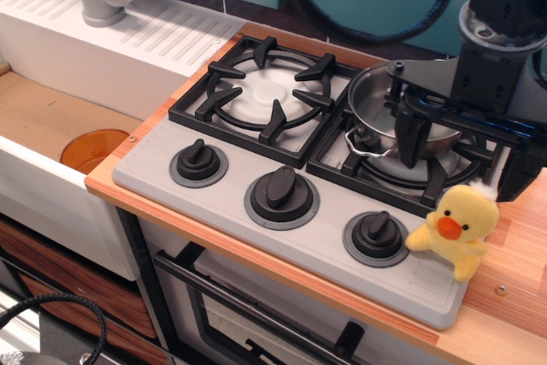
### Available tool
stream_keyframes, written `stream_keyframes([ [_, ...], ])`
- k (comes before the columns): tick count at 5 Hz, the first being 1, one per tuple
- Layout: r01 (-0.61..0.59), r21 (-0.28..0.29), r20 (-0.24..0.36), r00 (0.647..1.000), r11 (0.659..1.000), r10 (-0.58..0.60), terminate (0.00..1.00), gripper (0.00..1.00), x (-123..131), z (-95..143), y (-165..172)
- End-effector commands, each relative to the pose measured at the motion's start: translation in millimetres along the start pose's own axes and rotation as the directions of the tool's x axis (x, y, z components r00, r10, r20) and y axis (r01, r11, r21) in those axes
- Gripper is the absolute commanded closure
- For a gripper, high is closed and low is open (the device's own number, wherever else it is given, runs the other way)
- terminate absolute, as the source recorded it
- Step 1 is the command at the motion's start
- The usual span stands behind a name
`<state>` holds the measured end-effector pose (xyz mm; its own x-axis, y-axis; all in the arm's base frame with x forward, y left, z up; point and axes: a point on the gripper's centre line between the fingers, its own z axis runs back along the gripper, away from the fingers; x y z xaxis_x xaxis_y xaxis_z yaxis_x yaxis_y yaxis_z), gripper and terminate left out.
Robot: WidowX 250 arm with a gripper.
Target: Put stuffedduck in pot or pan an put pot or pan on stove
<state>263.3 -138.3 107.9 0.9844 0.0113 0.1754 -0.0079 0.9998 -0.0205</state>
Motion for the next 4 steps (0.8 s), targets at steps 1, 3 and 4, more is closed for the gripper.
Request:
stream_keyframes([
  [1, 0.000, 0.000, 0.000, 1.000, 1.000, 0.000, 0.00, 0.00, 0, 0, 0],
  [3, 0.008, -0.017, 0.063, 0.998, 1.000, -0.007, 0.00, 0.00, 0, -30, -11],
  [4, 0.008, -0.030, 0.090, 0.996, 1.000, -0.005, 0.00, 0.00, 3, -44, -13],
])
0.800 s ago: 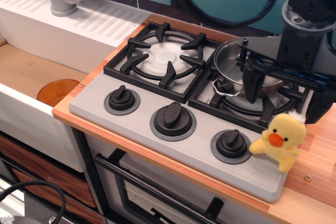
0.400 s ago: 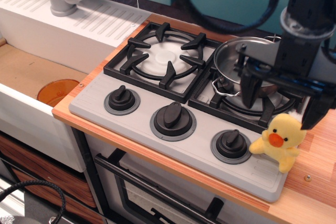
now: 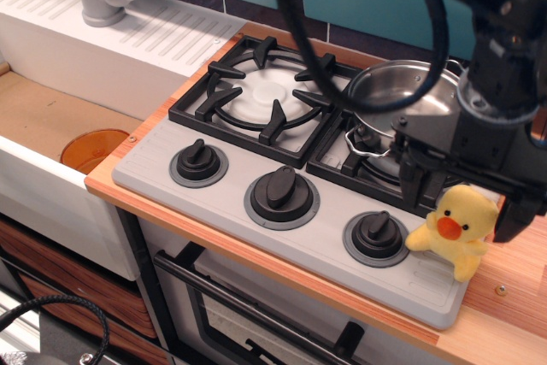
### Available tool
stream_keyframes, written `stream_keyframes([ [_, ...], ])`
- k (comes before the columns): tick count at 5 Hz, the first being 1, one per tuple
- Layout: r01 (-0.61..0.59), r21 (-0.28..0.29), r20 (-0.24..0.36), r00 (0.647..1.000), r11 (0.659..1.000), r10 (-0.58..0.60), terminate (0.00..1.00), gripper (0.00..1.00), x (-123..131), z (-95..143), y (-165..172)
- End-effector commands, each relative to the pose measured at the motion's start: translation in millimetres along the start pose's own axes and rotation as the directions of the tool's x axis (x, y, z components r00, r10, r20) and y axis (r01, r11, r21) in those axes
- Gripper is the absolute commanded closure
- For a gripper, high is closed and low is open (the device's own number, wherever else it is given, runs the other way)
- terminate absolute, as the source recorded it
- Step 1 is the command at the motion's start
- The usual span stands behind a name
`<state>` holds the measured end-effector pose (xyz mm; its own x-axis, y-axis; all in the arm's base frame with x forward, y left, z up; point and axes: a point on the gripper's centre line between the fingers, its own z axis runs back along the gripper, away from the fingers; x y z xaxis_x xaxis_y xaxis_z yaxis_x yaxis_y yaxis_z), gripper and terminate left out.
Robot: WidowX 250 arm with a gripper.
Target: Put stuffedduck in pot or pan an put pot or pan on stove
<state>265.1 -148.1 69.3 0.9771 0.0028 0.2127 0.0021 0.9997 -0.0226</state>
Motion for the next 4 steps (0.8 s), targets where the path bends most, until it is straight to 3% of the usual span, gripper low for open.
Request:
stream_keyframes([
  [1, -0.005, -0.043, 0.071, 0.997, 0.999, 0.008, 0.00, 0.00, 10, -19, -7],
  [2, -0.016, -0.060, 0.085, 0.996, 0.998, 0.021, 0.00, 0.00, 10, -26, -10],
  [3, -0.035, -0.030, 0.077, 0.996, 0.999, 0.037, 0.00, 1.00, 9, -25, -12],
  [4, -0.058, -0.007, 0.042, 0.997, 0.998, 0.059, 0.00, 1.00, 8, -8, -17],
])
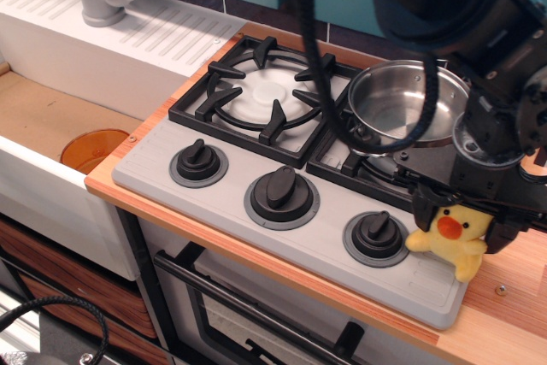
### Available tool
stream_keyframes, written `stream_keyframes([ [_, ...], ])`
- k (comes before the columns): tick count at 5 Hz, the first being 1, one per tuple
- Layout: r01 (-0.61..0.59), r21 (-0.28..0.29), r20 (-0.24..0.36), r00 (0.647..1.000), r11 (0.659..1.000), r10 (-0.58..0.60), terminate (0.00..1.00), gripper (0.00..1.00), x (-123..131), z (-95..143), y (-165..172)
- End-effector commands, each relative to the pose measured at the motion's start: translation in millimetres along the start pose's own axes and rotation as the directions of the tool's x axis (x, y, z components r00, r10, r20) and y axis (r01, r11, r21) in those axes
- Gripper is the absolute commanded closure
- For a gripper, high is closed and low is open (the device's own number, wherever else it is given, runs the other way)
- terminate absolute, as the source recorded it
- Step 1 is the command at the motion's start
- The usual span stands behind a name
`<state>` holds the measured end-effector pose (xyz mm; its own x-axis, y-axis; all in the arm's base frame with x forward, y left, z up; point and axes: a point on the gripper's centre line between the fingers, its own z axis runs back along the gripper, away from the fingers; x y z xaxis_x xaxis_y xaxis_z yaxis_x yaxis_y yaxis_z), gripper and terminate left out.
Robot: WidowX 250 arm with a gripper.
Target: Put stuffedduck in pot or pan an put pot or pan on stove
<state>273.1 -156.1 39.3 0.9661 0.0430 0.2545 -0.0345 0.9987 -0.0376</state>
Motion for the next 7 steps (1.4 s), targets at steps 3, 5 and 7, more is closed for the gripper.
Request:
stream_keyframes([
  [3, -0.017, 0.007, -0.097, 0.995, 1.000, 0.018, 0.00, 1.00, 46, 70, -12],
  [5, 0.082, -0.020, -0.115, 0.990, 0.996, -0.083, 0.00, 1.00, 110, 67, 32],
  [7, 0.134, -0.029, -0.109, 0.985, 0.991, -0.137, 0.00, 1.00, 129, 66, 62],
])
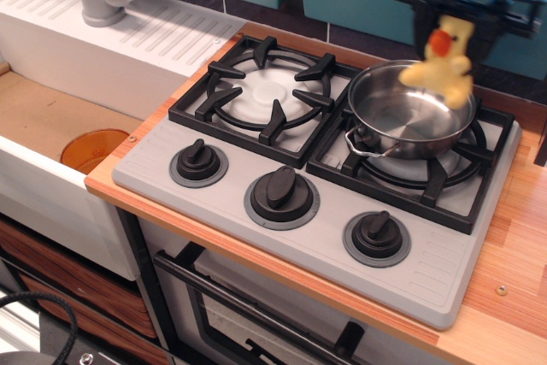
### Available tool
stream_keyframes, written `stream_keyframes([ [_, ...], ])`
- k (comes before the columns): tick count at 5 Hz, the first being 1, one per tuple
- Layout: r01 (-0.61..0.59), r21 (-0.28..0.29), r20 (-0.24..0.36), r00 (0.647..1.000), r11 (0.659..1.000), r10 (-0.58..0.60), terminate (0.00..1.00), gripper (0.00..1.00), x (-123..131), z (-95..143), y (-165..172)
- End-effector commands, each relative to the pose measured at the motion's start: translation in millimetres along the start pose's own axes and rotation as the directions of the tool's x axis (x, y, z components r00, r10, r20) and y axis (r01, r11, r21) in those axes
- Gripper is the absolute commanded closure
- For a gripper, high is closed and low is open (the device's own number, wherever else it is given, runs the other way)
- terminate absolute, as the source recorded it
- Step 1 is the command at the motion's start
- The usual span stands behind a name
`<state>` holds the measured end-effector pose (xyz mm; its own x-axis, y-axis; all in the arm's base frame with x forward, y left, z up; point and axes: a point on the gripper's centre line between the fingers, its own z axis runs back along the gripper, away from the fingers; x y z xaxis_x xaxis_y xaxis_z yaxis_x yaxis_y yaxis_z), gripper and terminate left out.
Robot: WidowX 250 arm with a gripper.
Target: Put stuffedduck in pot or pan an put pot or pan on stove
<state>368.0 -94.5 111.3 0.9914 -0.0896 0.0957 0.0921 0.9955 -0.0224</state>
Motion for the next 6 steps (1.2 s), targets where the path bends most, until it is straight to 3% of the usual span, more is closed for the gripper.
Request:
stream_keyframes([
  [1, 0.013, -0.007, 0.061, 0.998, 1.000, -0.012, 0.00, 1.00, 11, 19, 12],
  [2, 0.012, -0.025, 0.085, 0.996, 1.000, -0.010, 0.00, 1.00, 8, 5, 8],
  [3, 0.003, -0.018, 0.104, 0.995, 1.000, -0.001, 0.00, 0.00, 4, 1, 1],
  [5, -0.021, -0.001, 0.108, 0.994, 1.000, 0.021, 0.00, 0.00, -3, 4, -16],
  [6, -0.026, 0.007, 0.085, 0.996, 1.000, 0.026, 0.00, 0.00, -7, 18, -21],
])
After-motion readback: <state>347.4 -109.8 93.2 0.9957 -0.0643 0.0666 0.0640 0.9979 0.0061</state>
